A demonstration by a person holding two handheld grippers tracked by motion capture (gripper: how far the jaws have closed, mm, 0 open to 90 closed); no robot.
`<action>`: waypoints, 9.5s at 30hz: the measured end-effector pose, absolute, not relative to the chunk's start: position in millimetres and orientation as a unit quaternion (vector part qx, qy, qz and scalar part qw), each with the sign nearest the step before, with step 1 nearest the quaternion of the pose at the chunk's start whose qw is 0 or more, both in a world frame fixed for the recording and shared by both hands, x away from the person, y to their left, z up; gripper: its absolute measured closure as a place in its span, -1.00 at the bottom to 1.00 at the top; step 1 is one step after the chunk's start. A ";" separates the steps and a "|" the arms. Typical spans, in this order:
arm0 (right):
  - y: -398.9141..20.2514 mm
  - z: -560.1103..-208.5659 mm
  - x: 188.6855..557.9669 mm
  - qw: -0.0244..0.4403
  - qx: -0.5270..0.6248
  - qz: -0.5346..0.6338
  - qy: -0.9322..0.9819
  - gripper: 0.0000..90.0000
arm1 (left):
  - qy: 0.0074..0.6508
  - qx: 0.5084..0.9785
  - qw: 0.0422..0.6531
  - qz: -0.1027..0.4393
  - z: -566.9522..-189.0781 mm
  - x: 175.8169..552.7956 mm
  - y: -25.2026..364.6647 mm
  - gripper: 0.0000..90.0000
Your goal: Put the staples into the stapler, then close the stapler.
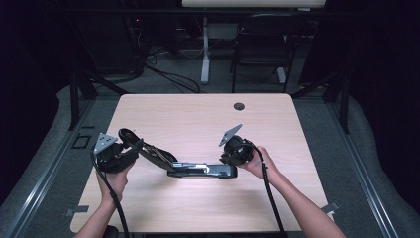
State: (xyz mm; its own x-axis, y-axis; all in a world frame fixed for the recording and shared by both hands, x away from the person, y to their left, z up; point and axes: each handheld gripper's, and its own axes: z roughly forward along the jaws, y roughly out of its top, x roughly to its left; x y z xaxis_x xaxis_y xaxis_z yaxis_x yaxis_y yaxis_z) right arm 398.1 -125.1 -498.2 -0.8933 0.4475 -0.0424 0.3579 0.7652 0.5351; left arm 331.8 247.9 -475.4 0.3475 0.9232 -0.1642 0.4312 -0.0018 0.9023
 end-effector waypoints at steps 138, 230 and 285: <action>-54.1 -418.9 404.9 0.077 0.176 0.407 0.893 1.00 | 0.425 0.697 0.512 0.268 -433.8 315.3 194.5 0.38; -126.4 -432.9 384.2 0.065 0.224 0.445 0.865 1.00 | 0.472 0.728 0.453 0.206 -475.7 349.1 222.8 -0.67; -163.6 -499.2 397.1 0.031 0.315 0.349 0.882 1.00 | 0.514 0.732 0.413 0.172 -494.1 364.1 231.1 -0.74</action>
